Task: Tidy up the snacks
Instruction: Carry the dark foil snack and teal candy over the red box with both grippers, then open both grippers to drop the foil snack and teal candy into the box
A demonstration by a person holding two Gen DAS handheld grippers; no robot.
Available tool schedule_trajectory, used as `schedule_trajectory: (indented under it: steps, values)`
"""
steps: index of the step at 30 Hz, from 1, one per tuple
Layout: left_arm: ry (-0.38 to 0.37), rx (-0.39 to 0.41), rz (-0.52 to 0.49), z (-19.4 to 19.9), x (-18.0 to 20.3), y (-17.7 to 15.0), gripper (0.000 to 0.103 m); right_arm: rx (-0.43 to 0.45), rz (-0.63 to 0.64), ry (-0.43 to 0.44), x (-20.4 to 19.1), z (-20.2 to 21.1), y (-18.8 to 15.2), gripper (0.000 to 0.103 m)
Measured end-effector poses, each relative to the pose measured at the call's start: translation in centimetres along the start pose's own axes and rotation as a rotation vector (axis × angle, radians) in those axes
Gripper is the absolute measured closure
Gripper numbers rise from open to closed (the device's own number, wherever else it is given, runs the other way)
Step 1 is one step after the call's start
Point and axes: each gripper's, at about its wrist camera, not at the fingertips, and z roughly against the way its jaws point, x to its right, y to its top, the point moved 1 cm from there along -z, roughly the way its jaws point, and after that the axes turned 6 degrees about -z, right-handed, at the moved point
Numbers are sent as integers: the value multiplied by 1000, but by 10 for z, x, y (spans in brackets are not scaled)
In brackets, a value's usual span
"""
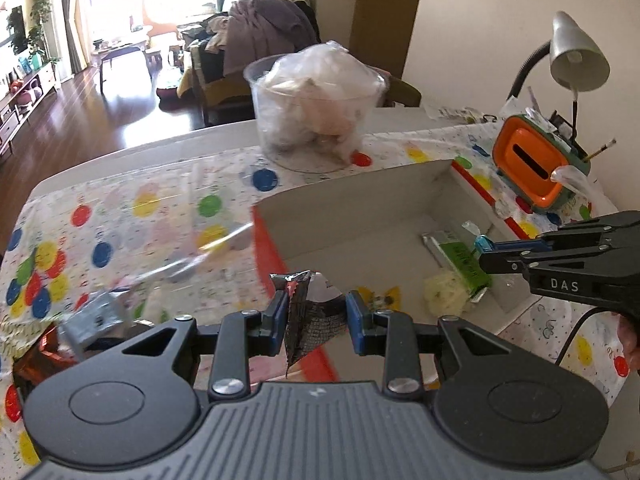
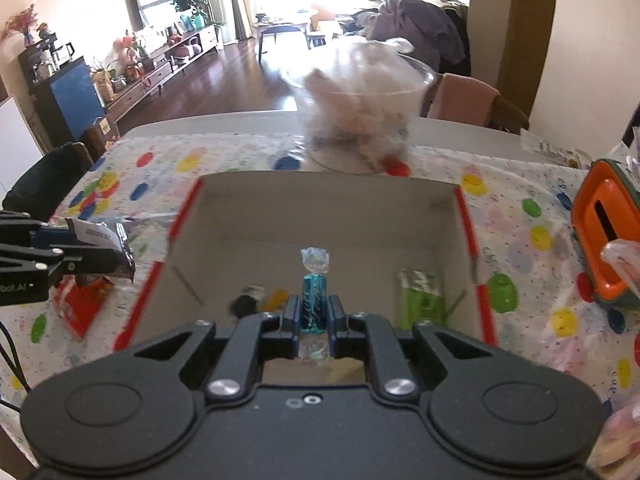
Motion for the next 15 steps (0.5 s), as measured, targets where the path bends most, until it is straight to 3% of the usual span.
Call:
schedule_trajectory:
  steps: [9,15]
  values:
    - [-17,-69,-36,-44,40,26,73,-38,6,-20,39,-14,2,92]
    - [-4,-140,-39,-80,50,40,73,-66,30,-29,45,-36,9,92]
